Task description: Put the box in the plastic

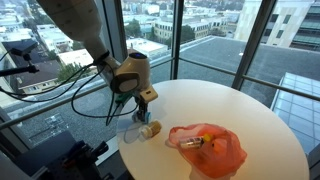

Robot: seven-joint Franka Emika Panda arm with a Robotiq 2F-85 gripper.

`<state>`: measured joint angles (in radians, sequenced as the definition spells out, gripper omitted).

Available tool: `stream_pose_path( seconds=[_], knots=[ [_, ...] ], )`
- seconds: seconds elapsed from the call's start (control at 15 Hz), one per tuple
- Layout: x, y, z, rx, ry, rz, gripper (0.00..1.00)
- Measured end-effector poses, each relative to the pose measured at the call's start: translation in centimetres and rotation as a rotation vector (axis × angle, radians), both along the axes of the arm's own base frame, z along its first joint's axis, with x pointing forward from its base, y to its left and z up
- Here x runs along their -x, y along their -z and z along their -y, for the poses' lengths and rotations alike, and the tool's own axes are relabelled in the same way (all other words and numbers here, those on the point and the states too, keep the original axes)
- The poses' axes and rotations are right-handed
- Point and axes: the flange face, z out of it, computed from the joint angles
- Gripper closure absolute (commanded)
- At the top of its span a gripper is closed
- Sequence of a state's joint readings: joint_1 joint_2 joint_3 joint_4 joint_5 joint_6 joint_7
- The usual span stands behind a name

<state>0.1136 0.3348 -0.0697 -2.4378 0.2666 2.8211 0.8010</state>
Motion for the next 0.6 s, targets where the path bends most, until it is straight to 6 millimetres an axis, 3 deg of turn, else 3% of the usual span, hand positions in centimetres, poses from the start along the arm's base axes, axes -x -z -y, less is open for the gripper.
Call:
stream_pose_path(
  seconds=[0.33, 0.6],
  knots=[
    [-0.2, -0.4, -0.1, 0.003, -0.007, 0.013, 0.59],
    [-0.5, -2.2, 0.1, 0.009, -0.018, 0.047, 0.59]
  ],
)
